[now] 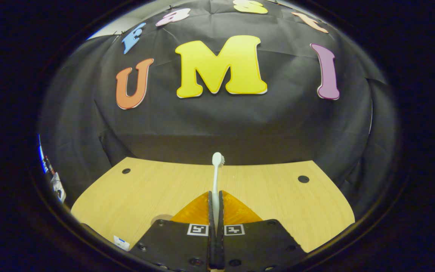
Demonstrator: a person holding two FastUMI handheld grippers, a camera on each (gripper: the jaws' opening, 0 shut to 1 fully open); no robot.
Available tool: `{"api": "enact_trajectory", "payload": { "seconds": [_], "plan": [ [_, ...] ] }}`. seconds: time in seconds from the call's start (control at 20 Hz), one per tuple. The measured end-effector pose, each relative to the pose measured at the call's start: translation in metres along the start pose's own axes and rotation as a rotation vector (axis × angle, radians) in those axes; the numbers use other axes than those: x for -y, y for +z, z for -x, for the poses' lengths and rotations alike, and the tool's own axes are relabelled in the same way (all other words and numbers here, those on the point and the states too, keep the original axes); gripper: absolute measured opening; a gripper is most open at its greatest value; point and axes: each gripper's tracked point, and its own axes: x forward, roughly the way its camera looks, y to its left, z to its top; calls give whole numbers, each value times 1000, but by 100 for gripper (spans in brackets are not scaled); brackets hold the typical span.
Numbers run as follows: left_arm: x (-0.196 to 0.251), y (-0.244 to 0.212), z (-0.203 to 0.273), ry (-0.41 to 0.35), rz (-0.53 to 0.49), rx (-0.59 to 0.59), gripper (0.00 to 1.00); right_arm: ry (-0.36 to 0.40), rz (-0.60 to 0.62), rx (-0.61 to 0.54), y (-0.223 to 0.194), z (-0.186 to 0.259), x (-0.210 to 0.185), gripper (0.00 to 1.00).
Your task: Put the toothbrush and toothpaste on the desktop into the cup, then pick up the cup and place it on the coaster on the desktop.
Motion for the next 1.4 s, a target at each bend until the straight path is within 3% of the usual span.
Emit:
{"api": "enact_trajectory", "payload": {
  "seconds": [0.55,1.05,1.35,1.4],
  "plan": [
    [-11,17,-16,30,42,-32,25,63,-18,117,22,-50,-10,0],
    [-13,25,-23,45,6,-55,25,49,-78,88,-3,-76,-2,0],
    [-4,27,-17,28,-28,-35,25,70,-77,73,-18,-61,-4,13],
    [-1,30,-15,25,-30,-28,25,67,-73,66,-20,-58,-3,24]
  ]
}}
